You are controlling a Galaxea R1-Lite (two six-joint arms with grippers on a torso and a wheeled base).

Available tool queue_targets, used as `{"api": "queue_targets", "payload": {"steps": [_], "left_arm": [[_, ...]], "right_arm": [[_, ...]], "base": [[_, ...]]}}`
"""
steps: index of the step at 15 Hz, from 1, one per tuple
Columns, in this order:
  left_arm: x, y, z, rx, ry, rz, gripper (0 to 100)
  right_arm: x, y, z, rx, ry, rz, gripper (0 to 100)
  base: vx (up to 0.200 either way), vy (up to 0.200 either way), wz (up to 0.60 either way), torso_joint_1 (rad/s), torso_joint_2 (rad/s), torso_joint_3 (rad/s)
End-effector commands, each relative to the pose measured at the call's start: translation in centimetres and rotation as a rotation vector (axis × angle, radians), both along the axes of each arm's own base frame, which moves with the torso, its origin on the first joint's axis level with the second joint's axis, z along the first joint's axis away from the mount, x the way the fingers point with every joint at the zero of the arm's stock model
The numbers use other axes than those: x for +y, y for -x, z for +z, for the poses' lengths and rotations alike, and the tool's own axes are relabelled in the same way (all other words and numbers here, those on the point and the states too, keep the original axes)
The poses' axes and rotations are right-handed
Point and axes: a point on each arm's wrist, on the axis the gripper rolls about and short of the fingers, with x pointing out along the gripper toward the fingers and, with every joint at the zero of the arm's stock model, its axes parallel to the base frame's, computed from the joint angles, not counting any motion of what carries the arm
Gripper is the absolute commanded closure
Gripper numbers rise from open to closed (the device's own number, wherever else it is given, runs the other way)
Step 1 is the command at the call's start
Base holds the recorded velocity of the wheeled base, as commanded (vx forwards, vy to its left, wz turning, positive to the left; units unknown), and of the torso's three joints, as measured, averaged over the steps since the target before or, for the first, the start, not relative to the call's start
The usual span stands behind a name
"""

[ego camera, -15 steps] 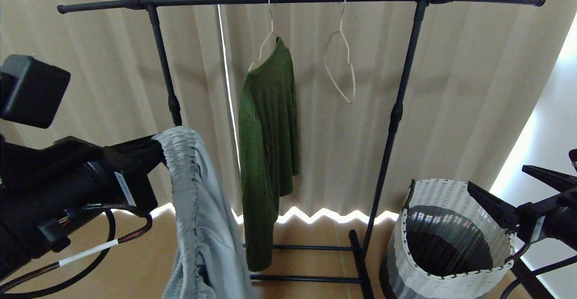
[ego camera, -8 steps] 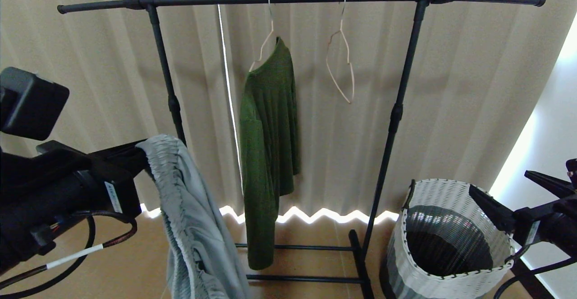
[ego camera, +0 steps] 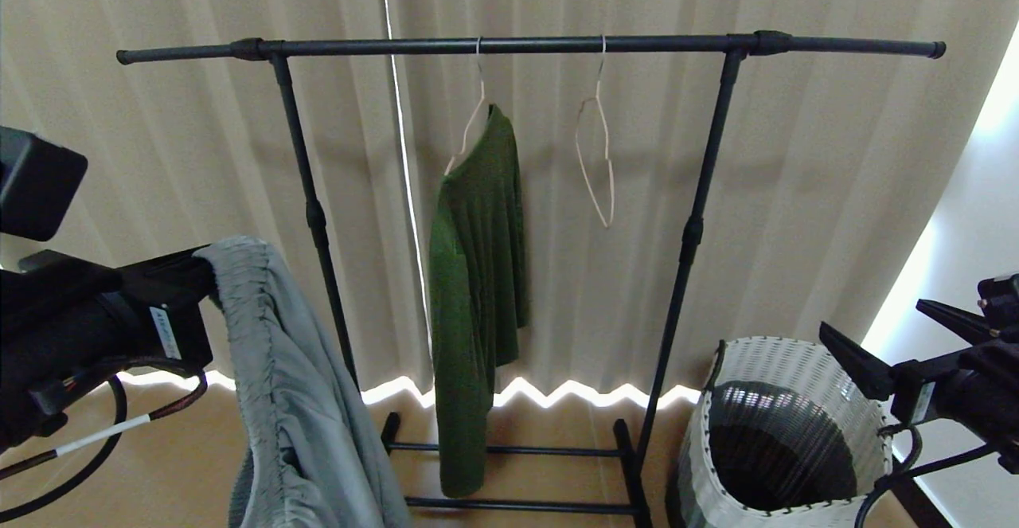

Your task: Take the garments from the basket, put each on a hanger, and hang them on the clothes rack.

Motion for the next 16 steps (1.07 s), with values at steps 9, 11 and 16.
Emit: {"api": "queue_targets", "payload": {"steps": [9, 11, 16], "left_arm": [[0.6, 0.1, -0.8, 0.013, -0.020, 0.021, 100], [0.7, 0.1, -0.8, 0.015, -0.026, 0.028, 100], [0.7, 0.3, -1.3, 0.019, -0.067, 0.023, 100]], "right_arm": [[0.0, 0.1, -0.1, 0.004, 0.001, 0.000, 0], [0.0, 0.2, 0.0, -0.004, 0.000, 0.000, 0], [-0.1, 1.0, 0.3, -0.027, -0.003, 0.000, 0]], "base": [[0.000, 0.000, 0.00, 0.206, -0.49, -0.284], [0.000, 0.000, 0.00, 0.239, -0.51, -0.290], [0.000, 0.000, 0.00, 0.111, -0.24, -0.137]]}}
